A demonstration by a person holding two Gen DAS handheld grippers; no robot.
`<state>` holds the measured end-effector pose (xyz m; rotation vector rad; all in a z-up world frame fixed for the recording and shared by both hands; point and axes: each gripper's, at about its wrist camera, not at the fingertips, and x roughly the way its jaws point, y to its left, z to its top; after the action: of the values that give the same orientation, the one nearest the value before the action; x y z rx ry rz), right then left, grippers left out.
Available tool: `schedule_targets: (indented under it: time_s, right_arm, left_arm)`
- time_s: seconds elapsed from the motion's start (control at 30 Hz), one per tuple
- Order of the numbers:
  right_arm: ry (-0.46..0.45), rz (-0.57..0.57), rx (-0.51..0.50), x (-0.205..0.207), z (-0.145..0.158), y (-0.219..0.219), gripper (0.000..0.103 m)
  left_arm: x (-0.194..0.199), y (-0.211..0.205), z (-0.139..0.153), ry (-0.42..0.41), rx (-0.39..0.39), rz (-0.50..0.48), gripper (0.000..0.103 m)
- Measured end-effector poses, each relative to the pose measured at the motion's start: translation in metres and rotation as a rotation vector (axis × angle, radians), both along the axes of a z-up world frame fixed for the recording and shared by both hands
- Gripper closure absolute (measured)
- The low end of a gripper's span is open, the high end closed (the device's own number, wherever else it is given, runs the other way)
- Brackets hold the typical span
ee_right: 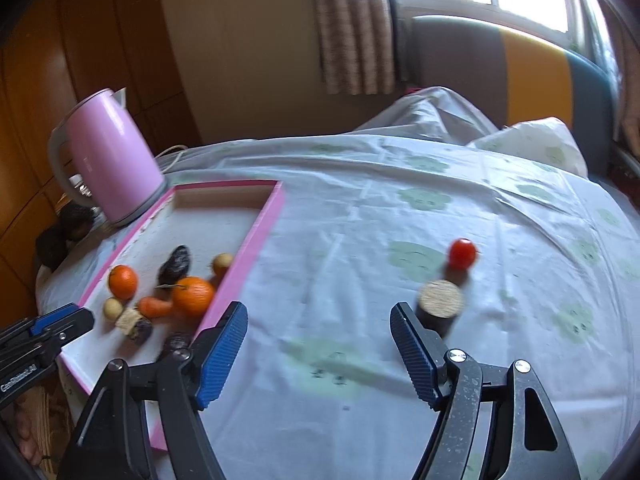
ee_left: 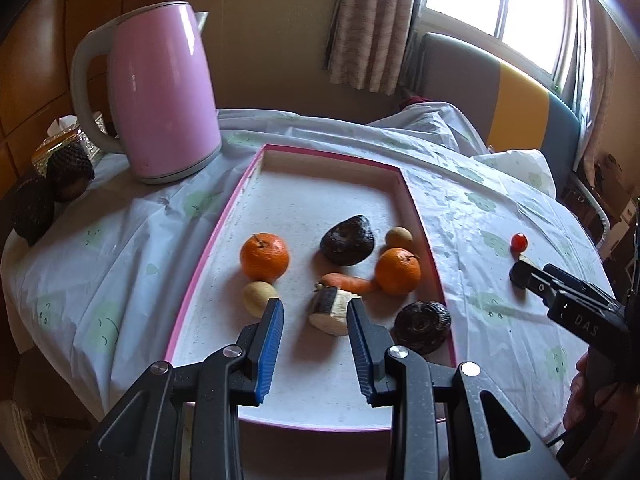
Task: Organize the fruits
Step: 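Move left gripper to the dark cut cylinder while right gripper grasps the cherry tomato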
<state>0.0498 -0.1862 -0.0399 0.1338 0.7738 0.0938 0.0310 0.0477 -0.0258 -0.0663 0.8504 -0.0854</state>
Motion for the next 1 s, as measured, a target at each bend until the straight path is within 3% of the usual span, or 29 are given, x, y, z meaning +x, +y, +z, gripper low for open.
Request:
schedule_targets:
  time_s: [0.5, 0.57, 0.63, 0.7, 1.0]
  right_arm:
    - [0.033, -0.214, 0.016, -0.008, -0.012, -0.089, 0.028]
    - [0.040, -0.219, 0.014, -0.004, -0.014, -0.096, 0.032]
    - [0.054, -0.213, 0.024, 0.003, -0.016, -0.102, 0.045]
    - [0.064, -0.209, 0.044, 0.012, -0.018, -0.105, 0.051]
    - [0.117, -0.151, 0.066, 0.072, -0.033, -0.105, 0.052]
  left_arm:
    - [0.003, -0.054, 0.001, 0.020, 0.008, -0.166, 0.070]
    - [0.005, -0.062, 0.000, 0.032, 0.000, -0.189, 0.070]
    - [0.005, -0.068, -0.001, 0.031, 0.005, -0.208, 0.070]
    - [0.005, -0.074, -0.001, 0.030, 0.004, -0.229, 0.070]
    - [0.011, -0.091, -0.006, 0.052, 0.000, -0.285, 0.070]
